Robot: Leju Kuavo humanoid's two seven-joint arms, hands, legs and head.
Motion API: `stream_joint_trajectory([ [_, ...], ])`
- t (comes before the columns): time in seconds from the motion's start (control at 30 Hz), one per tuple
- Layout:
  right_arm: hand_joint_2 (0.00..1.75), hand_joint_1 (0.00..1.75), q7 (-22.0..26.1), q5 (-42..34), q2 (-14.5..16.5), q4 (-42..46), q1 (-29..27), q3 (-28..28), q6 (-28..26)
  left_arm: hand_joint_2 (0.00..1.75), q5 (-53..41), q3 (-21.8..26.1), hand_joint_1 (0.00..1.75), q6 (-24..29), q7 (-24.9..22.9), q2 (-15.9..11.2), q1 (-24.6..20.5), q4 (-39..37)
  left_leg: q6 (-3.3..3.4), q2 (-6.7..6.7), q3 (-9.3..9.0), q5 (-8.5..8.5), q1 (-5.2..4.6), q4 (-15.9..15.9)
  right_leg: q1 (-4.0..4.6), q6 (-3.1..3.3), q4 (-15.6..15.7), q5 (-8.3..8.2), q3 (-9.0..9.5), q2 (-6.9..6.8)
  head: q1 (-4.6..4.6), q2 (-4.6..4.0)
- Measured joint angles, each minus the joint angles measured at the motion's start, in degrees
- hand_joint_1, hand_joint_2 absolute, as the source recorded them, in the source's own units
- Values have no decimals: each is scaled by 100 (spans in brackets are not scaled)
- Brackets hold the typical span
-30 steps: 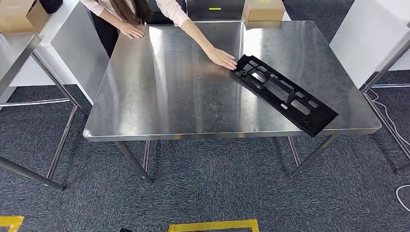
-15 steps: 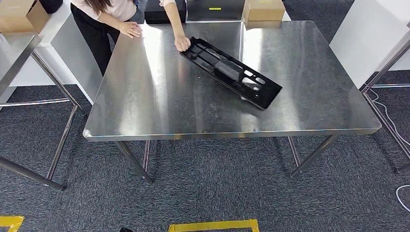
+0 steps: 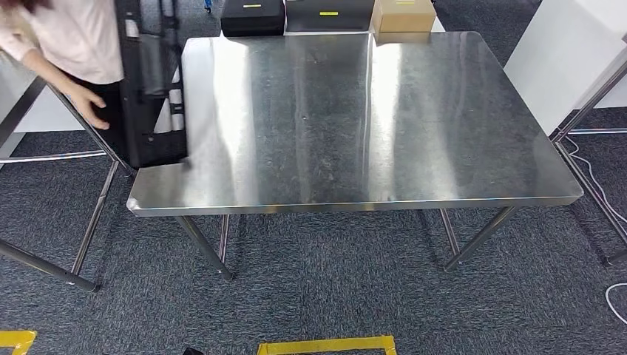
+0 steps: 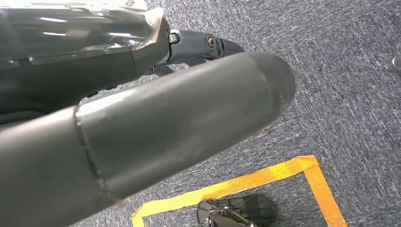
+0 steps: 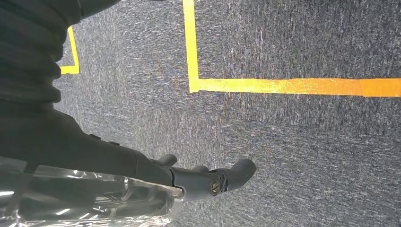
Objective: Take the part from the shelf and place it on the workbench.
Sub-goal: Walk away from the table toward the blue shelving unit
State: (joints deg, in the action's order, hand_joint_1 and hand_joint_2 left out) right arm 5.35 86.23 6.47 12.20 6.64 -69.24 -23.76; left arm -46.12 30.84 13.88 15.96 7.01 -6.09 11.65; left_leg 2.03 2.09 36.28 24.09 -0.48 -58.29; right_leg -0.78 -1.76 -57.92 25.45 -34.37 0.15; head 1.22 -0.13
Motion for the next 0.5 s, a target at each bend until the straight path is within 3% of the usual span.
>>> stream_joint_trajectory([
  [0.2,175,0,0,2,4,-13,0,0,0,0,3,0,0,9,61,-14,0,0,20,1,0,15,-17,-12,-22,-3,1,1,7,0,2,0],
  [0.43,175,0,-2,2,11,-24,-3,0,-1,0,9,0,0,10,76,-26,1,0,130,-5,-28,9,-7,-23,-29,-77,15,11,62,0,2,0],
  [0.5,175,0,-4,2,4,-25,-4,0,-3,0,9,1,0,13,85,-19,-1,0,166,-26,-71,-56,36,66,-5,-75,-156,162,3,-4,-9,0],
])
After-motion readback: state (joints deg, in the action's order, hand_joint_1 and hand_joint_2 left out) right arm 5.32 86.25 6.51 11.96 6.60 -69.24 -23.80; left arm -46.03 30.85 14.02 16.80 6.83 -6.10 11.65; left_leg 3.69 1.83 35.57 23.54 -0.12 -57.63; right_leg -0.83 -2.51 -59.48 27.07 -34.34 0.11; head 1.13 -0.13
